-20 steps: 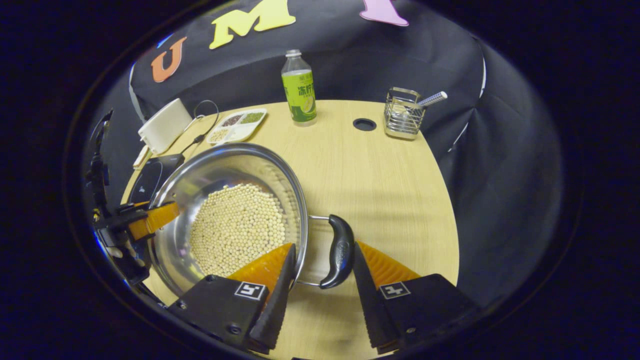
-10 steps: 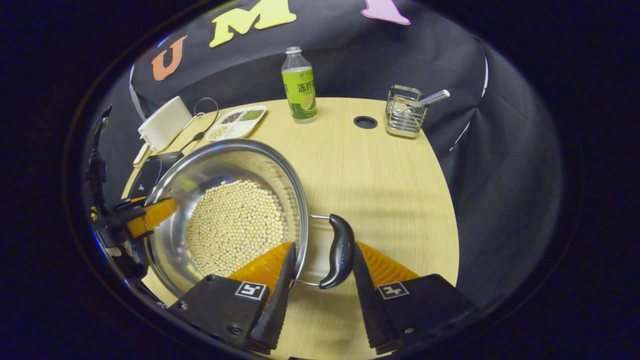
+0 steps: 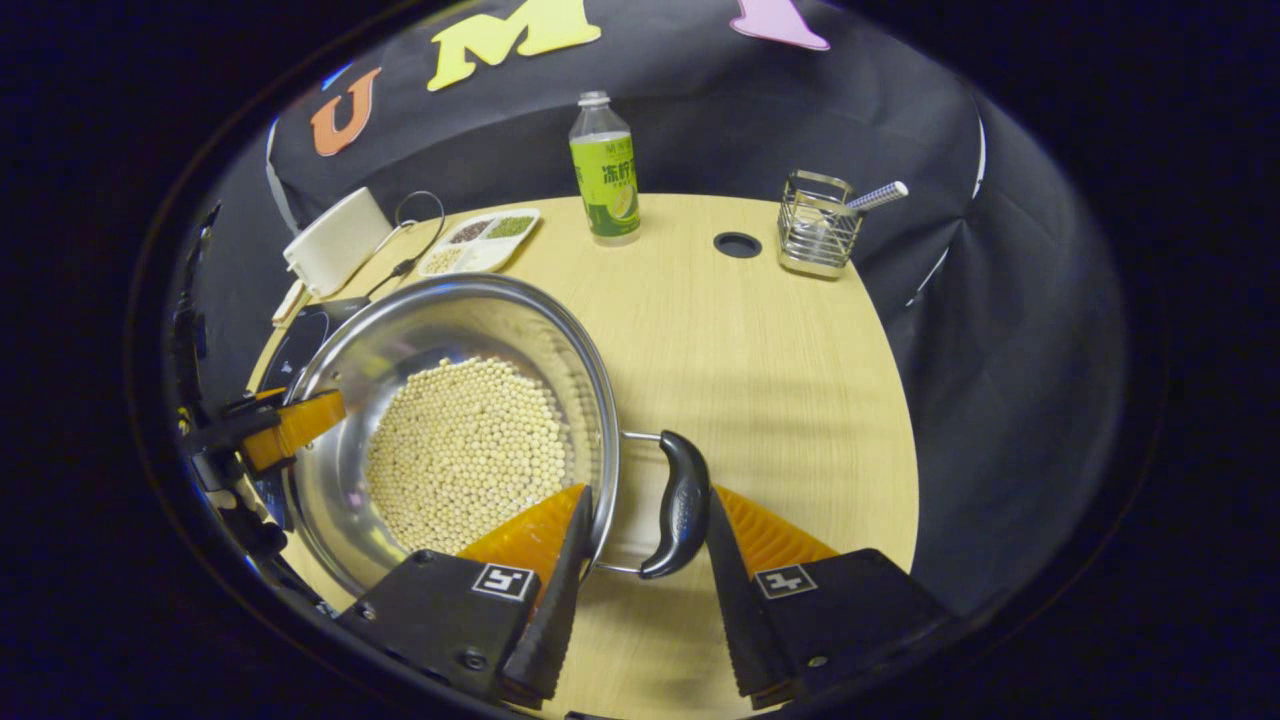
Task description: First push the handle of the pot to place it horizontally, then grasp the pot with both hands and set it on the induction cooktop.
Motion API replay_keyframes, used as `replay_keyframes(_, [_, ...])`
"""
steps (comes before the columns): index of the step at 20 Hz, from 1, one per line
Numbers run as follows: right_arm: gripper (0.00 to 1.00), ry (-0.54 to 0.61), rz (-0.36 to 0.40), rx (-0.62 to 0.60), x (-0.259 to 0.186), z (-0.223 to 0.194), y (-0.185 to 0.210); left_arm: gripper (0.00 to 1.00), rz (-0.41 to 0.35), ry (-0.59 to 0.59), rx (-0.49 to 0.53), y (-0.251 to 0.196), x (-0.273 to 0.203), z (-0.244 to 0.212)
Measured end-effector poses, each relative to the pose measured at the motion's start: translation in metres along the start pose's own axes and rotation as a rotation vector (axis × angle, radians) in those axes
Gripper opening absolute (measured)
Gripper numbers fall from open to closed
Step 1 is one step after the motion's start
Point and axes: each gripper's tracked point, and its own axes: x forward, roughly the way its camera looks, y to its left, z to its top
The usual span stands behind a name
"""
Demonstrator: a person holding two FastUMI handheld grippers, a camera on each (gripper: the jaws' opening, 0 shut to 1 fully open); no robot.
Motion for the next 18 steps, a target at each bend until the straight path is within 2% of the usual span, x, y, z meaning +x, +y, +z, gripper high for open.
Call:
replay_keyframes(1, [0.64,-0.003,0.002,-0.006,-0.001,0.000,0.002,0.61,0.003,0.002,-0.007,0.001,-0.002,0.001])
replay_keyframes(2, [0.64,-0.008,0.007,-0.013,-0.002,0.002,0.005,0.72,0.008,-0.002,-0.011,0.003,-0.005,0.002])
replay_keyframes(3, [0.64,-0.014,0.011,-0.021,-0.005,0.004,0.008,0.61,0.013,-0.001,-0.012,0.006,-0.008,0.003])
replay_keyframes(6, [0.64,-0.027,0.023,-0.040,-0.011,0.009,0.021,0.61,0.036,-0.003,-0.029,0.018,-0.022,0.006])
replay_keyframes(10, [0.64,-0.047,0.012,-0.024,-0.030,0.011,0.048,0.61,0.023,-0.027,-0.027,0.040,-0.039,0.012])
replay_keyframes(18, [0.64,-0.090,0.009,-0.004,-0.065,0.012,0.144,0.61,0.004,-0.074,0.026,0.125,-0.079,0.028])
